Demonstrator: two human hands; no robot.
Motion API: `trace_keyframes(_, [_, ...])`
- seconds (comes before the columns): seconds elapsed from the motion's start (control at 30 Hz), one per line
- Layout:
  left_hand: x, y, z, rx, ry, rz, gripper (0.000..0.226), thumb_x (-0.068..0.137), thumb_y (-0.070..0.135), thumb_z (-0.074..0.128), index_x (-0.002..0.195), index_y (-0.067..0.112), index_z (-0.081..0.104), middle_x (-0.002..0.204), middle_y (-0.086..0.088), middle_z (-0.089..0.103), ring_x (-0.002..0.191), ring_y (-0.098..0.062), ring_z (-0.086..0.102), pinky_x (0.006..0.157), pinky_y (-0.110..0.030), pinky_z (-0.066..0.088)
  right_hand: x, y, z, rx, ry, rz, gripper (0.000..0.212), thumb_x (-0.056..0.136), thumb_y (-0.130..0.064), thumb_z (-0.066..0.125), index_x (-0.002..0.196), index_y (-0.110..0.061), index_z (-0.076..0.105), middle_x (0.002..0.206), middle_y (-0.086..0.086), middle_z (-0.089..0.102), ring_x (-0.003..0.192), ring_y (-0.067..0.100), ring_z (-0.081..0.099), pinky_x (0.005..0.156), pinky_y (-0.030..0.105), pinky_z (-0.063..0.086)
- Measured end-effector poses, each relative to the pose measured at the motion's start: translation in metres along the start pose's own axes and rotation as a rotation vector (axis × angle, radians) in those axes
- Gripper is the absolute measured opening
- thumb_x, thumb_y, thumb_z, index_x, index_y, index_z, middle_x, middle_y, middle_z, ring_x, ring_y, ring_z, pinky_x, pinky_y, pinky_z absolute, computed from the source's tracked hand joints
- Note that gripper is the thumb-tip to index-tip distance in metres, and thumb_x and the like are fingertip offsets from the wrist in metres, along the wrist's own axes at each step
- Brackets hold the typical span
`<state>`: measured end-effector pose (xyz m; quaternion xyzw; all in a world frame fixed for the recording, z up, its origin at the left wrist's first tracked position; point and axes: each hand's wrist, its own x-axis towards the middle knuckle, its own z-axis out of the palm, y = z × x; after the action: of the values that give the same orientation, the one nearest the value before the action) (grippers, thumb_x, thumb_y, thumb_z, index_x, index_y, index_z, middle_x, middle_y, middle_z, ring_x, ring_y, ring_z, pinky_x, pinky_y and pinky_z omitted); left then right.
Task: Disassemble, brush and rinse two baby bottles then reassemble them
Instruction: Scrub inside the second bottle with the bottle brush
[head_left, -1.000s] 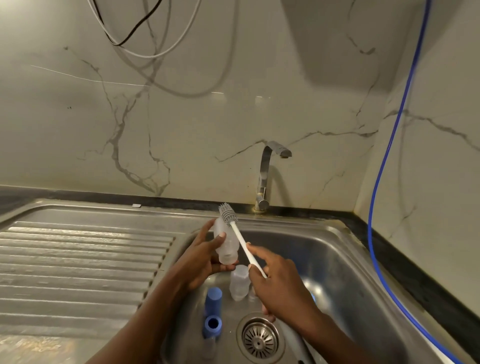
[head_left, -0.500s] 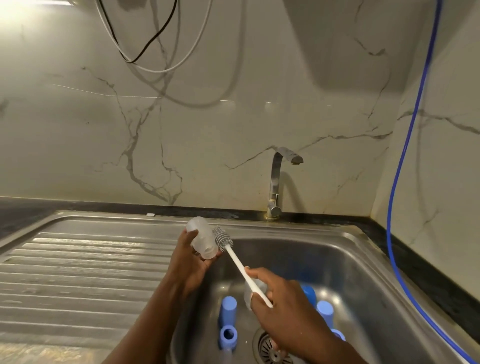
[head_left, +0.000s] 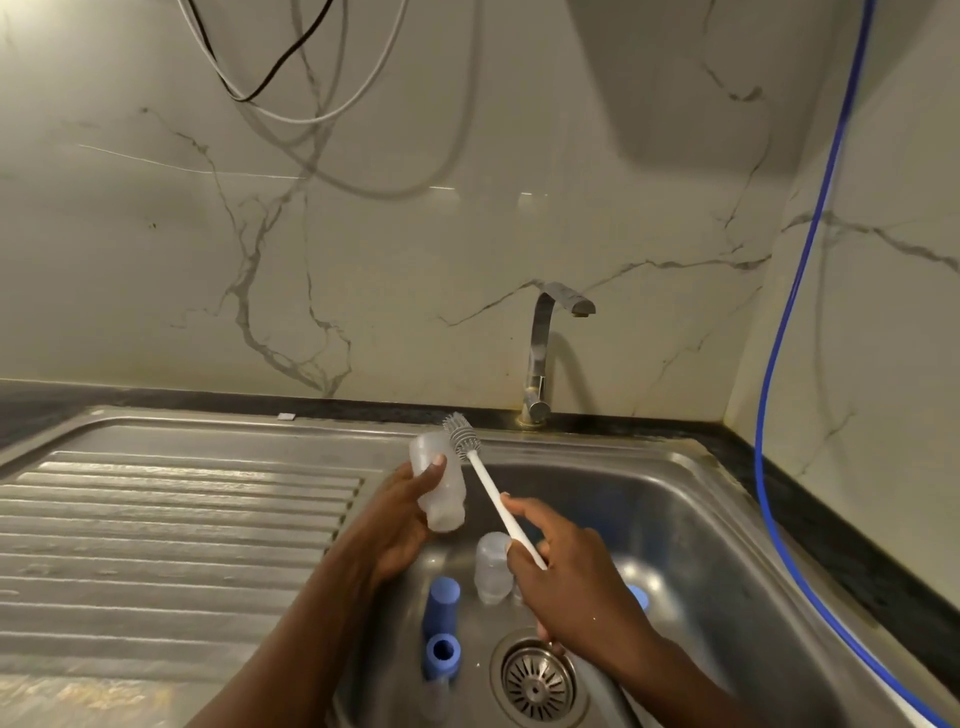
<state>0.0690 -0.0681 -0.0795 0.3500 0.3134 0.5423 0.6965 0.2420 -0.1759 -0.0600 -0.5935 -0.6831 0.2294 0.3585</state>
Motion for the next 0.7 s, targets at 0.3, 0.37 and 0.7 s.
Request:
trace_keyframes(0.3, [0.0, 0.003, -0.016, -0.264, 0.07, 0.185, 0.055, 0.096, 0.012, 0.051, 0.145, 0.028, 0.034, 0.128, -0.021, 0.048, 0.098, -0.037, 0.058, 0.056, -0.036, 0.06, -0.011, -0.01, 0.018, -0.116, -0.071, -0.125, 0.033, 0.094, -0.02, 0.047, 0.122, -0.038, 0.045, 0.079, -0.01, 0.045, 0.063, 0.0, 0.041, 0.056, 0.008, 0.03])
trace_keyframes(0.37, [0.001, 0.001, -0.01, -0.194, 0.052, 0.157, 0.054, 0.088, 0.014, 0.062, 0.136, 0.028, 0.041, 0.132, -0.022, 0.047, 0.099, -0.038, 0.059, 0.054, -0.036, 0.059, -0.007, -0.01, 0.014, -0.122, -0.064, -0.097, 0.033, 0.094, -0.021, 0.047, 0.122, -0.04, 0.045, 0.083, -0.007, 0.049, 0.062, 0.003, 0.044, 0.056, 0.01, 0.033])
trace_keyframes(0.7, [0.001, -0.008, 0.004, 0.164, 0.071, 0.107, 0.065, 0.075, 0.029, 0.072, 0.134, 0.033, 0.044, 0.131, -0.016, 0.053, 0.113, -0.038, 0.059, 0.086, -0.052, 0.056, 0.001, -0.008, -0.013, 0.022, -0.066, 0.023, 0.032, 0.092, -0.022, 0.048, 0.114, -0.045, 0.051, 0.082, 0.008, 0.061, 0.036, 0.009, 0.051, 0.036, 0.019, 0.039])
